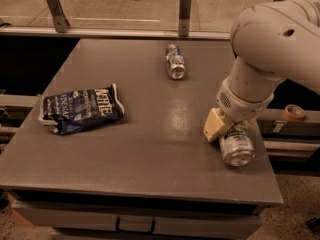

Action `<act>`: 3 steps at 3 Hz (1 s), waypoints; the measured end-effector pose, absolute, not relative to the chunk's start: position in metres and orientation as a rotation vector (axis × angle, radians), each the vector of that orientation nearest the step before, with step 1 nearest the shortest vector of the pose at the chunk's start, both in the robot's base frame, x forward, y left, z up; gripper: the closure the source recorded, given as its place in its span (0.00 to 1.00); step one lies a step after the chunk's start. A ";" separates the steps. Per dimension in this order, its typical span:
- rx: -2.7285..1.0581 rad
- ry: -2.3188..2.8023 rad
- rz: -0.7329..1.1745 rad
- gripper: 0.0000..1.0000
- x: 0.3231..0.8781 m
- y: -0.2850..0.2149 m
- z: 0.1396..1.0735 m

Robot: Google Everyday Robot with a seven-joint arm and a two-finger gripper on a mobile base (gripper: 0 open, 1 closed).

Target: Place 7up can upright

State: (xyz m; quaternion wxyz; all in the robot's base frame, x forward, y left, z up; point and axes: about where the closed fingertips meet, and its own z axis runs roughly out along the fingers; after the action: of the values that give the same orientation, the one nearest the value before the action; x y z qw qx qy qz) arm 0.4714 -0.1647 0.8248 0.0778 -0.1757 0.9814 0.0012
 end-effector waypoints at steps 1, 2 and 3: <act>-0.527 2.939 0.004 0.87 0.471 -0.165 0.828; -0.642 2.868 0.098 1.00 0.487 -0.147 0.835; -0.785 2.622 0.399 1.00 0.539 -0.089 0.867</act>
Offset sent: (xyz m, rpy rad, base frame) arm 0.0953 0.1426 0.0860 0.5247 -0.2882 0.7352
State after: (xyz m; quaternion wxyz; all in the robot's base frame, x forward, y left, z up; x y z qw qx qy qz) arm 0.5388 -0.0893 0.8672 0.1869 -0.2790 0.9312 0.1416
